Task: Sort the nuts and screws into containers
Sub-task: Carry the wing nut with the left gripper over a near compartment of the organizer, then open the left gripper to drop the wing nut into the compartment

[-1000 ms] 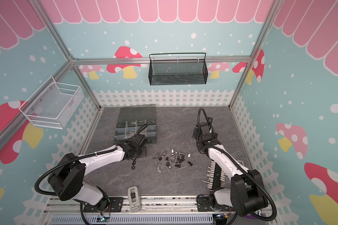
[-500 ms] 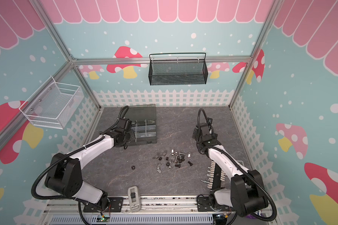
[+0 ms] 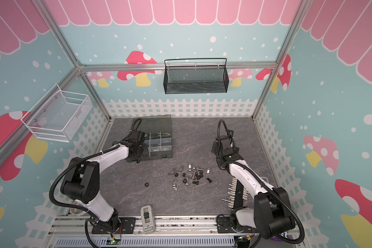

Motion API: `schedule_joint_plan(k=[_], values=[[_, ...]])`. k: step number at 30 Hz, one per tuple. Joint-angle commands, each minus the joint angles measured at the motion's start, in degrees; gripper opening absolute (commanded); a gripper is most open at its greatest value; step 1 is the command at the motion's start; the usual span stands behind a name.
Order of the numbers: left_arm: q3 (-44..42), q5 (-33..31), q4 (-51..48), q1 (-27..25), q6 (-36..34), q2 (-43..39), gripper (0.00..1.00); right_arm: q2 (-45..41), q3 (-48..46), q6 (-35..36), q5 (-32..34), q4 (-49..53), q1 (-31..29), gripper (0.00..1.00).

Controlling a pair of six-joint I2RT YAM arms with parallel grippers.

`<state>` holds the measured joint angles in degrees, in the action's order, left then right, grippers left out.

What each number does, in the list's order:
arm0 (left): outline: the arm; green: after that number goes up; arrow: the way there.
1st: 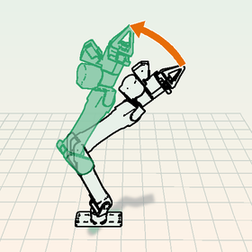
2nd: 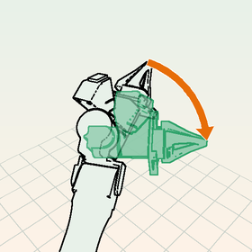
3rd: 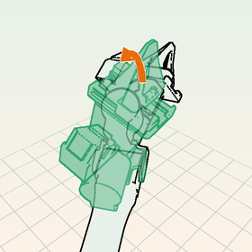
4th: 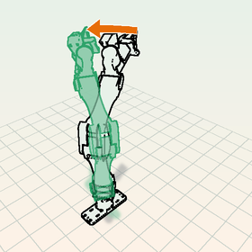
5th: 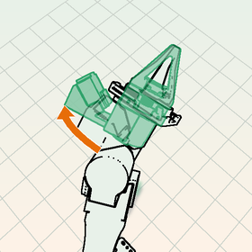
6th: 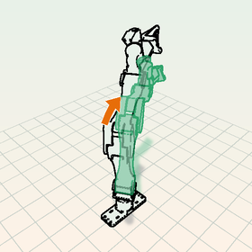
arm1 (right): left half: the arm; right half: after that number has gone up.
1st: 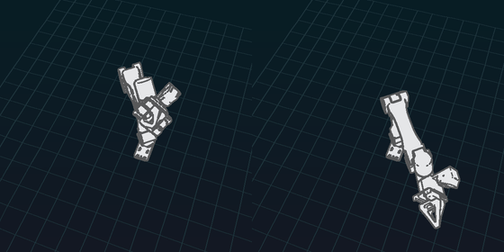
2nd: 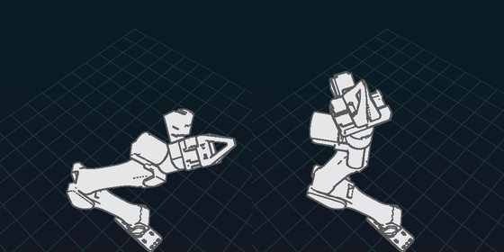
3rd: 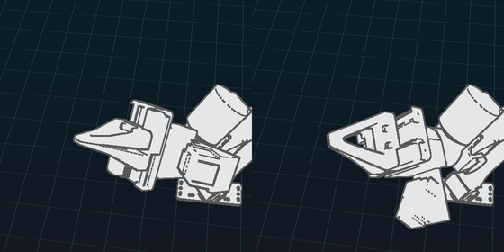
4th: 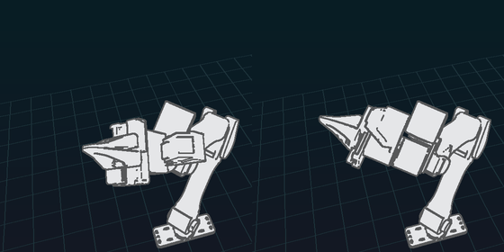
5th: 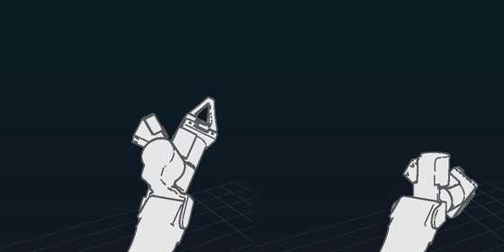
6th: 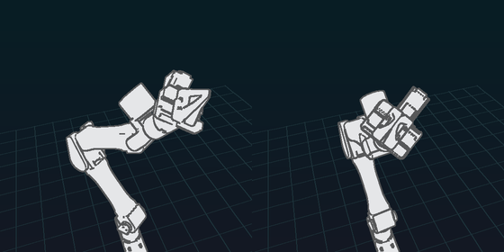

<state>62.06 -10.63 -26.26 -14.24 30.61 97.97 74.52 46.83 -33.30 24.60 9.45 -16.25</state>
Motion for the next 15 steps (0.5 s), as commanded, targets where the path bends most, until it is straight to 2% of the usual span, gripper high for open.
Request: schedule_joint_plan(k=[1,8,15], values=[[1.3,0.9,1.5,0.5,0.5,1.2,0.05,0.5,-0.4,-1.1,0.3,-0.3,-0.5,0.97],[-0.4,1.5,2.8,0.6,1.5,0.9,0.32,0.6,-0.4,-1.2,0.5,-0.3,-0.5,0.97],[-0.9,1.9,3.1,0.5,1.6,-0.7,0.37,0.4,-0.6,-1.6,0.6,-0.1,-0.5,0.97]])
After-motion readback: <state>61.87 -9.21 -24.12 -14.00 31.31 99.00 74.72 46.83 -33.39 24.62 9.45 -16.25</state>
